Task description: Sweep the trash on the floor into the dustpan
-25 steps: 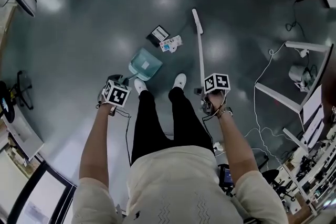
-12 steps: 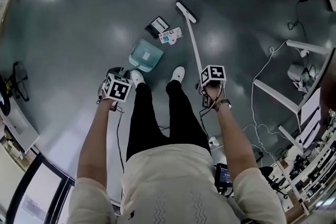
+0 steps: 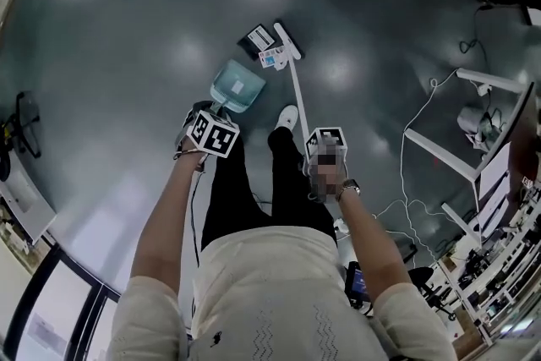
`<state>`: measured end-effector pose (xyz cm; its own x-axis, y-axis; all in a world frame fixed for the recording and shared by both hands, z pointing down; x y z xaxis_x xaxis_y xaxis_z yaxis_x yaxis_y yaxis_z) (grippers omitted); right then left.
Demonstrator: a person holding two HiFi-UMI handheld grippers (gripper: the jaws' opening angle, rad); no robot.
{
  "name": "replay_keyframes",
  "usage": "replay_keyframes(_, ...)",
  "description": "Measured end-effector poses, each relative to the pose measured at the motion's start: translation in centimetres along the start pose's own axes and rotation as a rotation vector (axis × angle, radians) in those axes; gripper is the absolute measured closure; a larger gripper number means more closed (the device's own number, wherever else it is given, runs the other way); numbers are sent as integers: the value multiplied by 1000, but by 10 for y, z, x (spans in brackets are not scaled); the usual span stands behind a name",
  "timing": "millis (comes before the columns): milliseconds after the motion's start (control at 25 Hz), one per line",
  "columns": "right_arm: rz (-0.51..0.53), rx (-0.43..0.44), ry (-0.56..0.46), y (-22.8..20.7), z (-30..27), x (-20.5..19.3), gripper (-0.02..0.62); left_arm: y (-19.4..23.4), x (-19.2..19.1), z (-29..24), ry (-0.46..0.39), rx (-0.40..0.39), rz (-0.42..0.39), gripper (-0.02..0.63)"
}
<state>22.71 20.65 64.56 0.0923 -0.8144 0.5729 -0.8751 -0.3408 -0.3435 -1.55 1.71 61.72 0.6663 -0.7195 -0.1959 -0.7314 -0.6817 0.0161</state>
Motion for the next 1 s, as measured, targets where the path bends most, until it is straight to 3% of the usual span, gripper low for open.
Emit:
replay_keyframes(320,35,201,138,79,-34,-55,531,-3,-5,1,2,9,-13,512)
replay_keyframes(520,108,189,188,104,-49,-72,531,-1,-14,-1,-5,7,-12,512)
replay_keyframes(640,134,167,124,106,-43,-68,531,6,-20,1,-12,13,-20,512)
replay_keyframes(840,0,350,27,102,0,-50,531,13,-33,8,-24,-12,-3,512)
replay_keyframes(1000,47,272,-41,94,29,-42,532,22,-52,20,-30,-5,-4,512)
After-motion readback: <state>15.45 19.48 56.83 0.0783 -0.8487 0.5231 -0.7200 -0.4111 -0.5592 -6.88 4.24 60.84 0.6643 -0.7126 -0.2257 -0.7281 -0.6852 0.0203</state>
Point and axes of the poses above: the fingertips, and each gripper's own axes: z backward along the fingers, y to its left, x out of its top, the point moved 5 cm from there along z, backward along the fingers, and after that the axes turned 2 degrees about -y, right-handed, at the moved point
